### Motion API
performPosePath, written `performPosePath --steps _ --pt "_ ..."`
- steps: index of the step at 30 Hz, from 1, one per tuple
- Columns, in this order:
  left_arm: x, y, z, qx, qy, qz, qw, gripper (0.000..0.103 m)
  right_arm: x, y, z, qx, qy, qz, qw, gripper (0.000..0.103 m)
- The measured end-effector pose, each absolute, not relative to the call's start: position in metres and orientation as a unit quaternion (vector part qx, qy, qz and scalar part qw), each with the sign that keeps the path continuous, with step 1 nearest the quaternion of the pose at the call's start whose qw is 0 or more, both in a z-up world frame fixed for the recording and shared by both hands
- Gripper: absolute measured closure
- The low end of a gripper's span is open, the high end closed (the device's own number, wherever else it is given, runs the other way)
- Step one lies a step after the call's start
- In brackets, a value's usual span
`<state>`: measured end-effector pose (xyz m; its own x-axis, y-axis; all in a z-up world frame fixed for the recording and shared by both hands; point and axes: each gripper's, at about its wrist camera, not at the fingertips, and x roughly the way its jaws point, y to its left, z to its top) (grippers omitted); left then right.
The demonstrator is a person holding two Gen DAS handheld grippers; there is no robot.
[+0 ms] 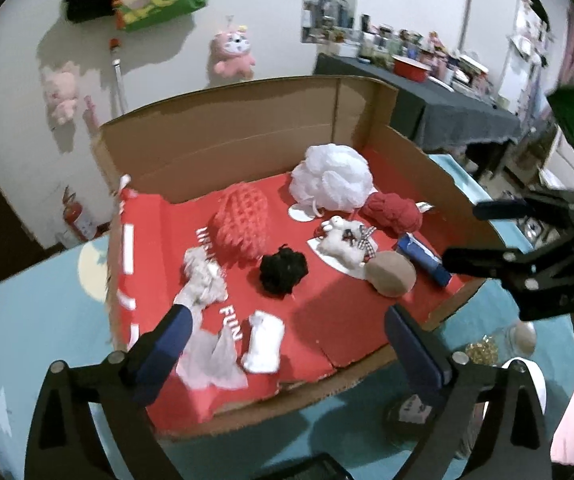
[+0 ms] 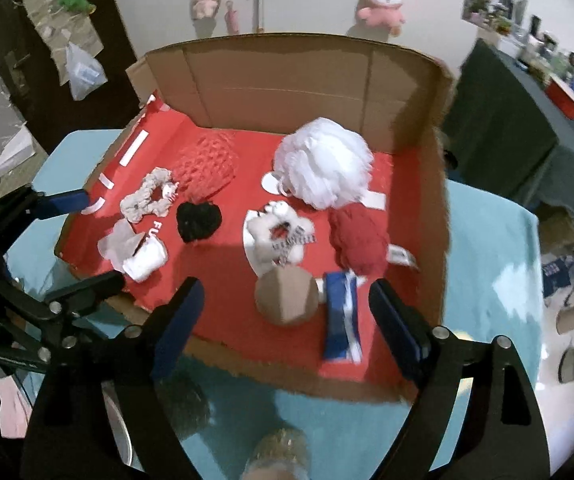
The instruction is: Organize soft objects
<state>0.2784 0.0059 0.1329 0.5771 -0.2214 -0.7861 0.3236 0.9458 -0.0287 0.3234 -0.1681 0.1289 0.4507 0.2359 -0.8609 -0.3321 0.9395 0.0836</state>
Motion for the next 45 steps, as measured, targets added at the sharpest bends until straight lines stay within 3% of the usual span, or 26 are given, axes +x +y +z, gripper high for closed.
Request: performPosePath --steps 15,45 --pt "0.268 0.020 0.108 -0.002 0.469 -0.093 0.878 0.004 0.300 -0.181 0.096 0.012 0.514 0.133 0.847 0.018" --pt "0.280 0.019 0.083 -0.027 0.506 -0.069 0.860 0.004 0.307 -0.176 0.070 -0.003 0.522 0.103 0.847 0.018"
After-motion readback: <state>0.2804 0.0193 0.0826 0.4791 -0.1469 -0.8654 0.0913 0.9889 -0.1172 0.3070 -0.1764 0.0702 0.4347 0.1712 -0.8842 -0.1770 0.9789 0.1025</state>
